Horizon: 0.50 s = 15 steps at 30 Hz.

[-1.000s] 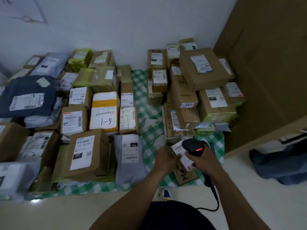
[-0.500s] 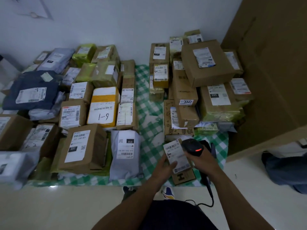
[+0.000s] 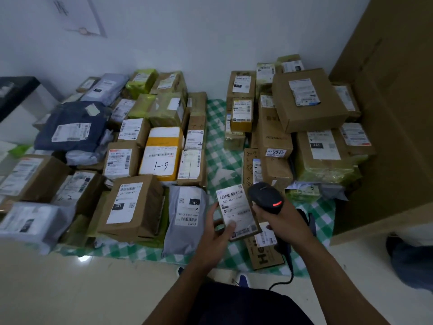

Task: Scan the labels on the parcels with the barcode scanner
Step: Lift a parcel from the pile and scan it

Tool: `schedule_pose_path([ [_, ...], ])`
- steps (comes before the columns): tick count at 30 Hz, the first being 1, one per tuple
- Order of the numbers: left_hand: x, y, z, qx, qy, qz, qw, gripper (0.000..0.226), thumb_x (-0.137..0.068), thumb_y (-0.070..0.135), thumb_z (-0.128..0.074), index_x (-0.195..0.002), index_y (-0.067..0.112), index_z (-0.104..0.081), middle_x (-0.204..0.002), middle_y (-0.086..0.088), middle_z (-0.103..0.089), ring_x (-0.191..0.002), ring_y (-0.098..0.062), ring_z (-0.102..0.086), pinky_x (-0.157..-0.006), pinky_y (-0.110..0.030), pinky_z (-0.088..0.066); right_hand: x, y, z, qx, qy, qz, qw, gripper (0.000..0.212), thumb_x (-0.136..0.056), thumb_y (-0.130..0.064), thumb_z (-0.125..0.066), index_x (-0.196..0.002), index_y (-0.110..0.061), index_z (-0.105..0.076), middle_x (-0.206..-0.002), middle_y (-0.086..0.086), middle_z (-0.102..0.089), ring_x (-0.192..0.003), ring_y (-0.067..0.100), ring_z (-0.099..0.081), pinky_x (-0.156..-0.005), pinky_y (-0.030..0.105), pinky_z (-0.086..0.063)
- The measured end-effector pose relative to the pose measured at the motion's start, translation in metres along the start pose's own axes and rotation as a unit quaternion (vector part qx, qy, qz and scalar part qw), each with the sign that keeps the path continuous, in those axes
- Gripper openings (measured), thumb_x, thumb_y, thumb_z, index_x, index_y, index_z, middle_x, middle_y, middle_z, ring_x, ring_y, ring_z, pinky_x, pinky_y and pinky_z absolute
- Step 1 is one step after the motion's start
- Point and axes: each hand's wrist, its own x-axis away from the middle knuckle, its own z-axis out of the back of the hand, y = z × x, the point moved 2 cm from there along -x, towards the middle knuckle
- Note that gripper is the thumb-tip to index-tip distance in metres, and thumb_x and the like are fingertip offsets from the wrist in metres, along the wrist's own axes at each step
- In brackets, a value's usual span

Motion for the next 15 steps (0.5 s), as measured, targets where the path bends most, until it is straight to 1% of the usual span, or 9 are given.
schedule_pose_path([
  [2,0.0,0.007,0.006,-0.007,0.016,-0.016,1.0,0.071,-0.099,0.018,-0.067,-0.143,0.058,-0.027,-0.128,0.011,-0.063,-0.111,-0.001,-0.068,-0.084,-0.027,-0.059,0.0,-0.011,-0.002,0.002,-0.015,0.02,1.0,0.042,-0.091,-0.028,-0.079,-0.13,-0.032,-0.063,-0.114,-0.011,-0.072,-0.101,0.009,-0.068,-0.075,0.029,-0.058],
  [3,0.0,0.013,0.009,-0.011,0.026,-0.025,0.999,0.077,-0.098,0.016,-0.069,-0.145,0.058,-0.025,-0.128,0.014,-0.06,-0.111,0.0,-0.066,-0.082,-0.025,-0.059,0.001,-0.018,-0.003,0.003,-0.02,0.033,0.999,0.04,-0.092,-0.027,-0.079,-0.128,-0.031,-0.064,-0.113,-0.01,-0.073,-0.1,0.009,-0.069,-0.073,0.027,-0.056],
  [5,-0.003,0.02,0.014,-0.025,0.044,-0.043,0.998,0.086,-0.096,0.013,-0.072,-0.148,0.056,-0.019,-0.127,0.019,-0.055,-0.111,-0.001,-0.064,-0.078,-0.02,-0.058,0.002,-0.027,-0.005,0.005,-0.018,0.055,0.998,0.04,-0.092,-0.025,-0.079,-0.128,-0.031,-0.064,-0.113,-0.012,-0.072,-0.098,0.003,-0.067,-0.072,0.021,-0.05],
  [7,-0.009,0.028,0.018,-0.045,0.054,-0.067,0.995,0.093,-0.095,0.01,-0.073,-0.152,0.052,-0.013,-0.131,0.016,-0.054,-0.117,-0.005,-0.06,-0.077,-0.015,-0.056,0.004,-0.037,-0.007,0.006,-0.029,0.062,0.998,0.037,-0.093,-0.022,-0.078,-0.125,-0.032,-0.064,-0.105,-0.015,-0.07,-0.086,-0.005,-0.064,-0.067,0.013,-0.047],
  [8,-0.013,0.032,0.021,-0.055,0.061,-0.083,0.993,0.096,-0.094,0.009,-0.074,-0.154,0.051,-0.011,-0.137,0.011,-0.055,-0.122,-0.008,-0.06,-0.079,-0.017,-0.057,0.007,-0.042,-0.008,0.01,-0.038,0.066,0.997,0.033,-0.093,-0.021,-0.077,-0.122,-0.033,-0.065,-0.1,-0.016,-0.07,-0.08,-0.008,-0.064,-0.062,0.009,-0.046],
  [10,-0.023,0.039,0.026,-0.074,0.087,-0.103,0.988,0.101,-0.093,0.011,-0.075,-0.156,0.052,-0.008,-0.148,0.002,-0.052,-0.131,-0.014,-0.057,-0.088,-0.026,-0.06,0.008,-0.049,-0.009,0.027,-0.054,0.074,0.995,0.025,-0.095,-0.02,-0.075,-0.112,-0.036,-0.067,-0.097,-0.013,-0.073,-0.074,-0.01,-0.065,-0.058,0.009,-0.047],
  [12,-0.033,0.045,0.031,-0.098,0.126,-0.112,0.981,0.104,-0.092,0.015,-0.077,-0.159,0.05,-0.005,-0.153,0.0,-0.048,-0.136,-0.018,-0.054,-0.096,-0.038,-0.06,0.013,-0.06,-0.011,0.04,-0.068,0.082,0.993,0.016,-0.096,-0.02,-0.074,-0.106,-0.032,-0.07,-0.094,-0.003,-0.076,-0.067,-0.004,-0.066,-0.057,0.011,-0.049],
  [13,-0.039,0.047,0.033,-0.108,0.144,-0.117,0.977,0.105,-0.091,0.018,-0.079,-0.161,0.047,-0.006,-0.154,0.0,-0.048,-0.137,-0.018,-0.052,-0.096,-0.044,-0.06,0.015,-0.064,-0.011,0.047,-0.073,0.083,0.993,0.012,-0.096,-0.021,-0.073,-0.106,-0.029,-0.071,-0.092,0.0,-0.077,-0.064,-0.001,-0.065,-0.056,0.012,-0.05],
  [15,-0.05,0.046,0.038,-0.118,0.165,-0.118,0.972,0.107,-0.087,0.032,-0.081,-0.161,0.048,-0.005,-0.152,-0.001,-0.048,-0.138,-0.021,-0.051,-0.095,-0.052,-0.059,0.017,-0.068,-0.013,0.064,-0.085,0.079,0.991,0.013,-0.097,-0.026,-0.073,-0.109,-0.03,-0.07,-0.086,-0.001,-0.077,-0.061,0.003,-0.065,-0.057,0.015,-0.051],
])
